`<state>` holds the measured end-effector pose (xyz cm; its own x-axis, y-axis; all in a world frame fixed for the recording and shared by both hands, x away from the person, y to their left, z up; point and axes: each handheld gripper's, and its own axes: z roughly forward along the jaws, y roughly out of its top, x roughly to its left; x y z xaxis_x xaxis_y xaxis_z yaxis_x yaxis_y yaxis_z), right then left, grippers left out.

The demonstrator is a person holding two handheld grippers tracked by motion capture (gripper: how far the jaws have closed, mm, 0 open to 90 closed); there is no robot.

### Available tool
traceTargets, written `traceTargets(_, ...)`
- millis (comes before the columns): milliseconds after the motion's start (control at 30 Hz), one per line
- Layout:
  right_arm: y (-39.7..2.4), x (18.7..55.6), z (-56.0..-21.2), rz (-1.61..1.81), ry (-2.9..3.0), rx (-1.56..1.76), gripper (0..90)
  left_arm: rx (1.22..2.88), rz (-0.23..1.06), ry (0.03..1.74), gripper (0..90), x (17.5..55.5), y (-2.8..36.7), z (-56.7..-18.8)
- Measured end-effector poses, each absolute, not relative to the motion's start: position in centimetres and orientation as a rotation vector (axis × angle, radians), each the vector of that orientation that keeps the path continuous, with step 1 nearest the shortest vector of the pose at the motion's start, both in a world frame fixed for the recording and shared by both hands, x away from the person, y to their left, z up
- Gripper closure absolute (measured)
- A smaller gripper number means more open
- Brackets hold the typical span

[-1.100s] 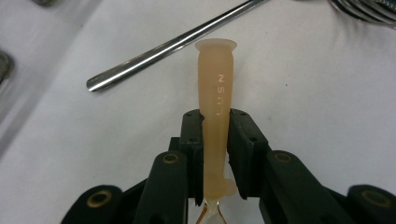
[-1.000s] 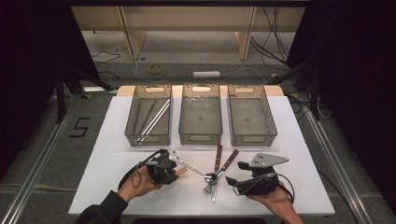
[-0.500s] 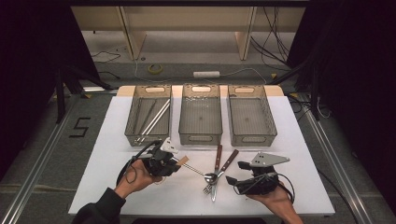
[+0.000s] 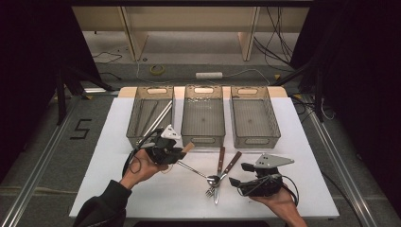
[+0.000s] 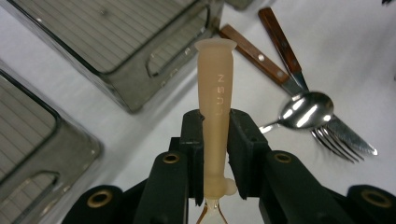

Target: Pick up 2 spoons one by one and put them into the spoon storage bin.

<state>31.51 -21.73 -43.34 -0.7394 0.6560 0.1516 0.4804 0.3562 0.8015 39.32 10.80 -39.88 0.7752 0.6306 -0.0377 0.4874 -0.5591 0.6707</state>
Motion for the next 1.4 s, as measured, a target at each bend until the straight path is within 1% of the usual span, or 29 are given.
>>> traceTargets(533,-21.8,31.6,-43.4,1.33,2.421,1.03,29.2,2.183,0.316,0.913,76.4,43.7,10.1,-39.1)
traceTargets(900,-21.7,31.6,-43.4,1.328,2.424,1.028,29.2,2.118,0.355,0.951,76.3,46.3,9.3,-37.6)
traceTargets(1100,-21.7,31.6,-43.5,1.328,2.427,1.026,29.2,2.086,0.342,0.969,76.2,47.6,8.5,-37.2)
traceTargets(1400,-21.9,31.6,-43.5,1.328,2.424,1.023,29.2,2.075,0.379,0.988,76.1,49.1,7.2,-36.9)
